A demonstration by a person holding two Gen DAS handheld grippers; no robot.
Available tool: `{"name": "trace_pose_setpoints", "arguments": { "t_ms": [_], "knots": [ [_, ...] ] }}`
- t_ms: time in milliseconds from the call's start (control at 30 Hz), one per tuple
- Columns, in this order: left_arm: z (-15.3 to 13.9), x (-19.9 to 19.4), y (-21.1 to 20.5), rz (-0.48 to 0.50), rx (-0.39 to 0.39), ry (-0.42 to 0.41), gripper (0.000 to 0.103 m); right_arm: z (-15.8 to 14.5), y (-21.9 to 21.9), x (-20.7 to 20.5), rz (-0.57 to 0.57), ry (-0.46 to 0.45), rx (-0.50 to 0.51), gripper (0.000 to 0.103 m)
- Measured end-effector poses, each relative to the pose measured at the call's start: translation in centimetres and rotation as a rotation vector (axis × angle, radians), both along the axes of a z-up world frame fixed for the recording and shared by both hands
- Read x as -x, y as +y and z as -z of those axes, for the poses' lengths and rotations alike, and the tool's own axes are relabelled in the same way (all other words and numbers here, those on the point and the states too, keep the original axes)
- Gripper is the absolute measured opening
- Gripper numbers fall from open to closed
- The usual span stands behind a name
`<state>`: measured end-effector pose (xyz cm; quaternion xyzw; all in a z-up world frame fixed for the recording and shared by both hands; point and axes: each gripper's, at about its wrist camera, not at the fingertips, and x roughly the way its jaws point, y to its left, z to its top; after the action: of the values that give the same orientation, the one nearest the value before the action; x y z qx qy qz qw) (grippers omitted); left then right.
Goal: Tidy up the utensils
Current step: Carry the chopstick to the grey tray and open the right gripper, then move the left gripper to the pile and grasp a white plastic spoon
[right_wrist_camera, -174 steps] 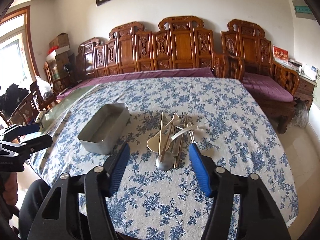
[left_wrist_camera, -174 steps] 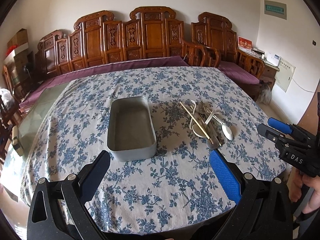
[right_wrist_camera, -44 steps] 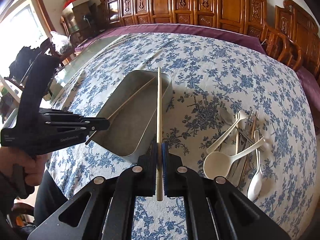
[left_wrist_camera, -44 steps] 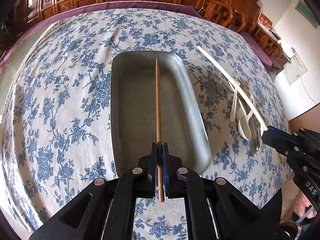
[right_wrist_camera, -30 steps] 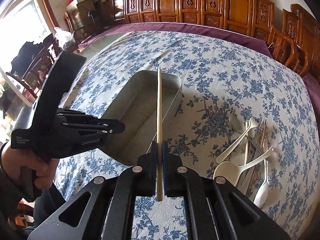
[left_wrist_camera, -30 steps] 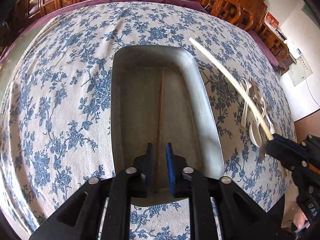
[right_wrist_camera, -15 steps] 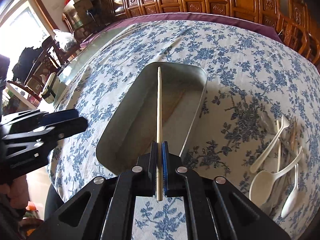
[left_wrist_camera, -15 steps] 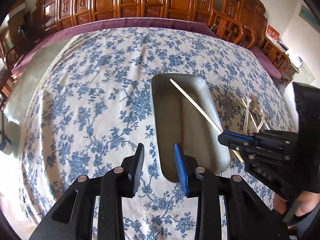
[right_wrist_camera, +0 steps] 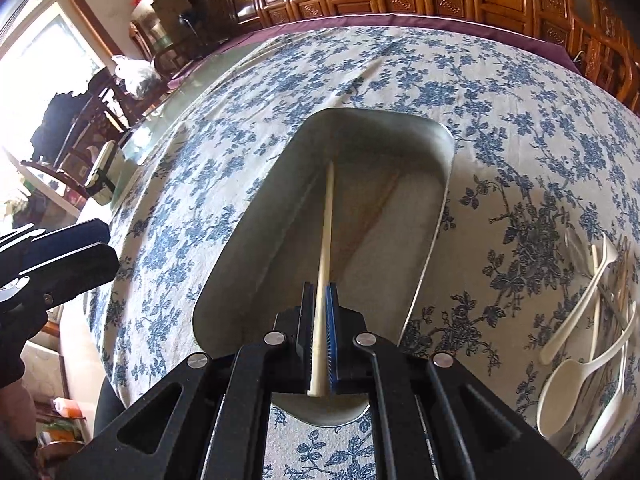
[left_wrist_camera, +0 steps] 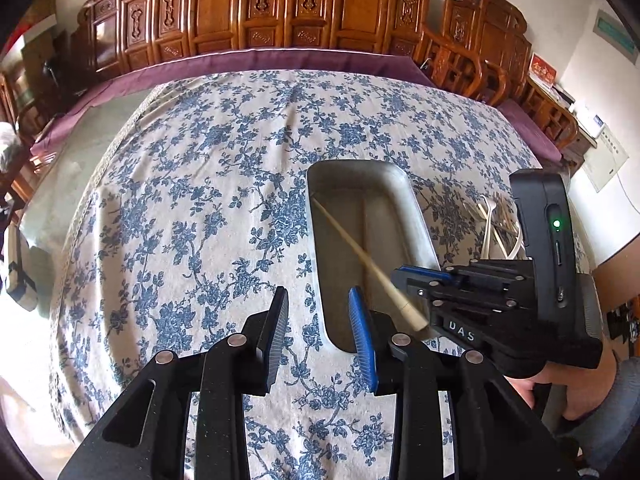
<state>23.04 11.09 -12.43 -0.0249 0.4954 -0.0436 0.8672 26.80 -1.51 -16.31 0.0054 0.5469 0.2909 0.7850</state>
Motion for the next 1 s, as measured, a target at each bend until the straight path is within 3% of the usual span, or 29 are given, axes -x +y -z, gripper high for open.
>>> {"name": "trace_pose_setpoints", "arguments": {
  "t_ms": [167,267,600,733,1000],
  "knots": [
    [-0.1,0.0,-0.9,0.008,-0.004,-0.002,0.030,-0.5,-0.9,0.1,-0.001,-0.016,-0.021,0.011],
    [-0.2,-0.1,-1.9,0.023,-0.009,-0.013,0.041,-1.7,-2.7,0.7,0.016,-0.046,-0.038,0.011],
    [0.2,-0.9,-7.3,0.108,0.012,-0.018,0.046,-5.3,-12.8,4.5,0.117,-0.158,0.012,0.013],
    [0.7,-1.5,-10.1,0.150,0.028,-0.011,0.046,-5.0,-17.0,5.7,0.164,-0.166,0.061,0.024],
    [2.1,-2.3,-15.5,0.233,0.035,0.015,0.046,-2.6,-22.6,6.2,0.255,-0.125,0.102,0.025]
  ]
}}
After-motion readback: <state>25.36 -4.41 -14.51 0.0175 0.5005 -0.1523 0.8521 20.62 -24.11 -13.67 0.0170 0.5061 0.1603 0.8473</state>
